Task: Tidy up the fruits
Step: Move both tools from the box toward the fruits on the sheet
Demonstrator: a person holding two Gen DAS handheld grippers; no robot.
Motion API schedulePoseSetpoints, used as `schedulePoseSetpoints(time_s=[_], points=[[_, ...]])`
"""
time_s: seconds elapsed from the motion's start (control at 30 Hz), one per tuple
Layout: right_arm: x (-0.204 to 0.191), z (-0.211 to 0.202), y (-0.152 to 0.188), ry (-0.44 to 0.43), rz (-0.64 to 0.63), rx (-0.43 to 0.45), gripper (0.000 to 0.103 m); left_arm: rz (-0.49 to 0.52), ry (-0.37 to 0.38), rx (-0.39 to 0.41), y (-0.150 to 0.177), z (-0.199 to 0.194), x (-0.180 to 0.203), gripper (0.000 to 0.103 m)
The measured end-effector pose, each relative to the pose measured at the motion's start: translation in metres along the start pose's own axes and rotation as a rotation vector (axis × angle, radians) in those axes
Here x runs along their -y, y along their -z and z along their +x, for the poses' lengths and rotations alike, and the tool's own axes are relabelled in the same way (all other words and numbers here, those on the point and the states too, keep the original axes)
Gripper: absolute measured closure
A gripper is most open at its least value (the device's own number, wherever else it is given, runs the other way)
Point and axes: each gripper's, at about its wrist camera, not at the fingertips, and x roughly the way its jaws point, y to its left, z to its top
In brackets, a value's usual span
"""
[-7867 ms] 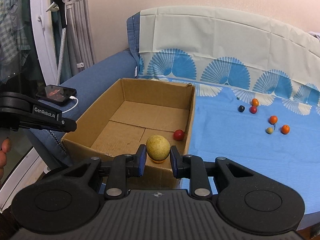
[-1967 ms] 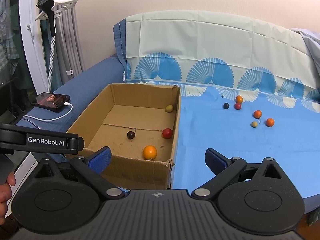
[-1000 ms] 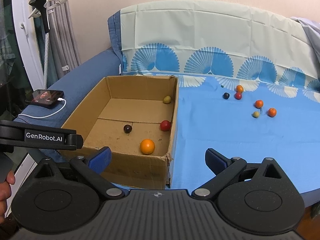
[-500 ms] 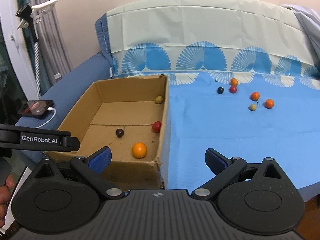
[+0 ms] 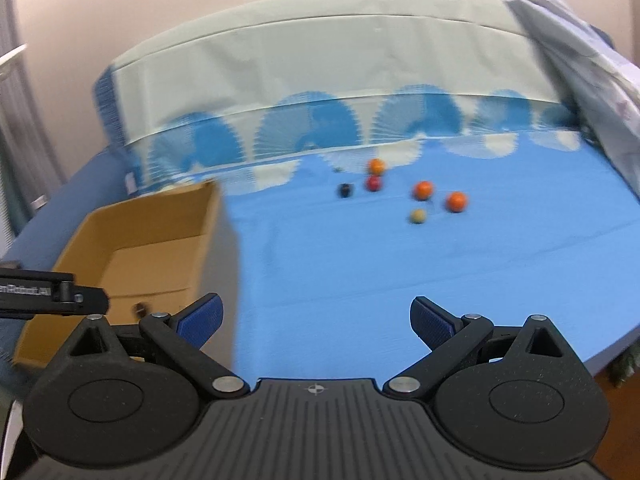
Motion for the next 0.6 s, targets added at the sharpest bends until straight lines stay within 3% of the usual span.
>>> schedulePoseSetpoints(time_s=[0.6], points=[[0.12, 0.069, -0.037, 0.207, 0.07, 0.034, 0.003, 0.152, 0.117, -0.002, -0.042, 0.099, 0.132, 0.0]])
